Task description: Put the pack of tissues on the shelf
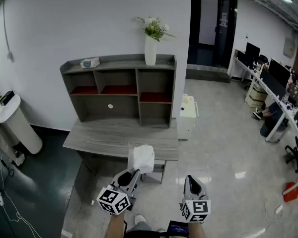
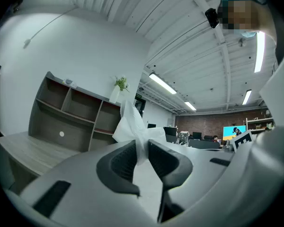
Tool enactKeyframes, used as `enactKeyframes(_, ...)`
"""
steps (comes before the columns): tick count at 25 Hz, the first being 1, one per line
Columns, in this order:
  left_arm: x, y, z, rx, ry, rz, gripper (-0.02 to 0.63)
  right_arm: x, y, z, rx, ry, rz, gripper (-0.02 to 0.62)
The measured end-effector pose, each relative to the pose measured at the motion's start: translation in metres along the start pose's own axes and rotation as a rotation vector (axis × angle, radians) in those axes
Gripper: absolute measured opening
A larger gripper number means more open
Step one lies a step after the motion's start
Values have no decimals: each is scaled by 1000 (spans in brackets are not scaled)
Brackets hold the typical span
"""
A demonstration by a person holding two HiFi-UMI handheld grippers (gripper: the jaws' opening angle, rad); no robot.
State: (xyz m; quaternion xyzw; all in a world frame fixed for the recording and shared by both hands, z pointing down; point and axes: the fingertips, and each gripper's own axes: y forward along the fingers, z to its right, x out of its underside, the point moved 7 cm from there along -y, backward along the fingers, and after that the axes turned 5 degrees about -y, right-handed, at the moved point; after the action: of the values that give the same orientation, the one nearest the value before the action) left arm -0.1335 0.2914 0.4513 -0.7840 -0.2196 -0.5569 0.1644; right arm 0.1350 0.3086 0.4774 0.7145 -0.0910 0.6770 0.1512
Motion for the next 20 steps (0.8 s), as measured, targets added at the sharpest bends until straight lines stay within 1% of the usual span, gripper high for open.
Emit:
enactKeyframes(3,2,0,3,-5,-5,2,67,1,-3,2,-7,-6,-2,3)
enactKeyframes(8,4,2,8,-7,-3,-2,67,1,-7,10,9,-4,-16,3)
enactKeyframes(16,3,3,15,-7,5,4,67,-2,-11,17,13,-14,-1,4)
enactKeyframes(20,1,1,15,-17,6,13,67,-7,-11,18,12,-36,28,5)
